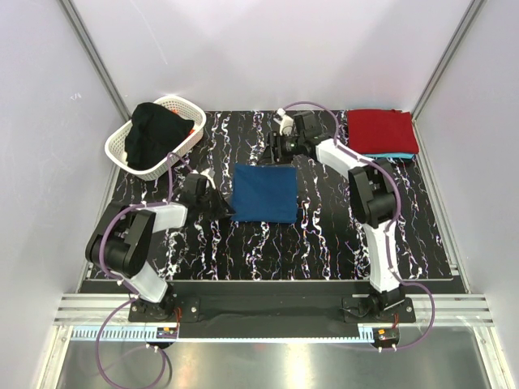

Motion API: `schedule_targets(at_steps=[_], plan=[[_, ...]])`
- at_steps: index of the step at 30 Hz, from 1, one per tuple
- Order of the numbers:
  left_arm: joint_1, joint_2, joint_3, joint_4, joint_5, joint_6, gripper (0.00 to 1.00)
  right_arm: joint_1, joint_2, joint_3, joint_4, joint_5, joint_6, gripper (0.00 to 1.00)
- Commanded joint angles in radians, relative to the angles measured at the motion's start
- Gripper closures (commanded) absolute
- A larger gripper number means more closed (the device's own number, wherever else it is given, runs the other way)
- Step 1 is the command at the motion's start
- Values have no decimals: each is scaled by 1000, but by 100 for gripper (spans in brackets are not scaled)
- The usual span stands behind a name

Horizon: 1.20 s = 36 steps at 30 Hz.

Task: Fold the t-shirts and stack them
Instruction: Fold the tshirt

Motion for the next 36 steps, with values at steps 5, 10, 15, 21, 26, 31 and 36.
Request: schedule_targets(at_steps=[5,10,15,21,26,31,36], plan=[[49,77,122,-138,-174,56,100,0,119,179,-67,-10,-91,37],[75,104,168,-135,-125,79,100,3,208,303,-75,5,-103,39],[75,152,186,-115,-84,76,100,1,301,443,-130,-51,-131,39],[73,164,179,-115,-67,78,100,1,409,596,-195,-99,-125,39],[73,164,174,-115,-56,78,100,3,436,620,-213,-93,-116,40],[72,166,171,-114,-41,74,100,1,432,607,-219,-76,-127,49],[73,161,157,-118,-33,62,100,1,420,589,-218,16,-133,95]])
